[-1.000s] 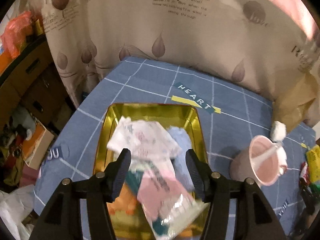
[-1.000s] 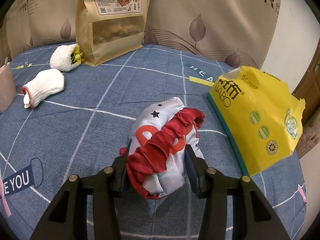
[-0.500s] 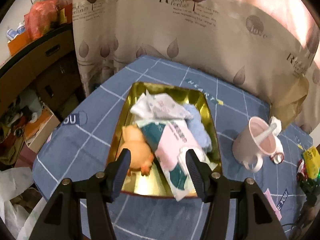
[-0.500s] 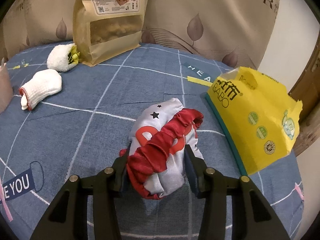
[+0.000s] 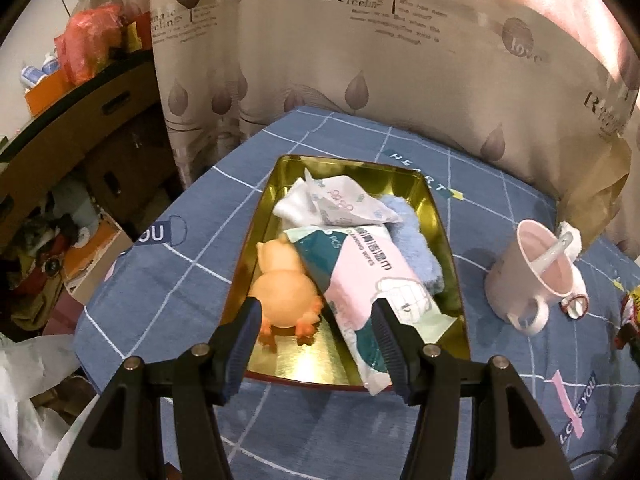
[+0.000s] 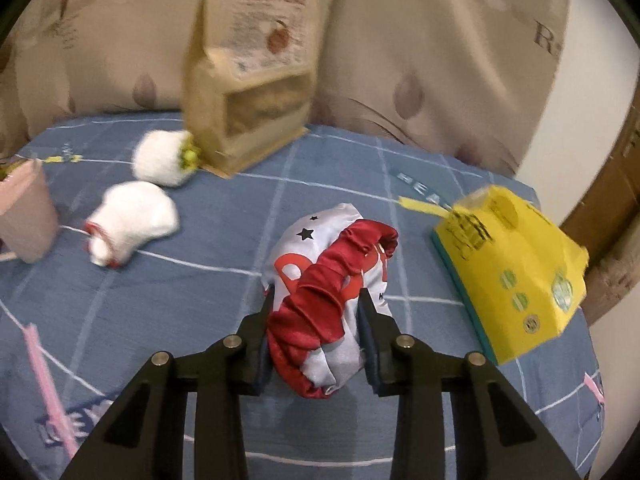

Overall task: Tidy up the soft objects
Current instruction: 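Carry the red-and-white cloth into the gold tray and release with right tool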

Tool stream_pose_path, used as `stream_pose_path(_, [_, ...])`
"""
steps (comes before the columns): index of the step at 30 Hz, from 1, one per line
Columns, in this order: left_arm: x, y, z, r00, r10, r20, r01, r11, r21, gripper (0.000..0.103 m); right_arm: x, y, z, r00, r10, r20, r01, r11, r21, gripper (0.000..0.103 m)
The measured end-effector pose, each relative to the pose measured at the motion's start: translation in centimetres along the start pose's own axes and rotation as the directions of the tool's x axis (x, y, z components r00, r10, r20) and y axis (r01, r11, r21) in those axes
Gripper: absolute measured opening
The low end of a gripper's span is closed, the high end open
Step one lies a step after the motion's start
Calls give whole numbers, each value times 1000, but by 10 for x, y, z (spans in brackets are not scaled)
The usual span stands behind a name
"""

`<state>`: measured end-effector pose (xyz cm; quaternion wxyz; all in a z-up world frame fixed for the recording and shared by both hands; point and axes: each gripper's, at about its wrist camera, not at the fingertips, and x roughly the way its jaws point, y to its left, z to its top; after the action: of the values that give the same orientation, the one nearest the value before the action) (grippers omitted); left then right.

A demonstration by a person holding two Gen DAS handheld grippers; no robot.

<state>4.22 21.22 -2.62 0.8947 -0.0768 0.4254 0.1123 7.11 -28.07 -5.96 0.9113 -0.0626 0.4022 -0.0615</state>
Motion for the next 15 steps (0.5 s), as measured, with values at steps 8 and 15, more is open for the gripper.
stream_pose_path(8, [-3, 3, -2, 999, 33, 20, -33, 999, -10, 58, -35, 51, 31, 992, 115, 54, -112, 992, -66, 33])
stream_pose_path(15, [-5, 3, -4, 998, 48, 27, -48, 999, -10, 58, -64, 109, 51, 969, 233, 75, -220, 963, -153, 33])
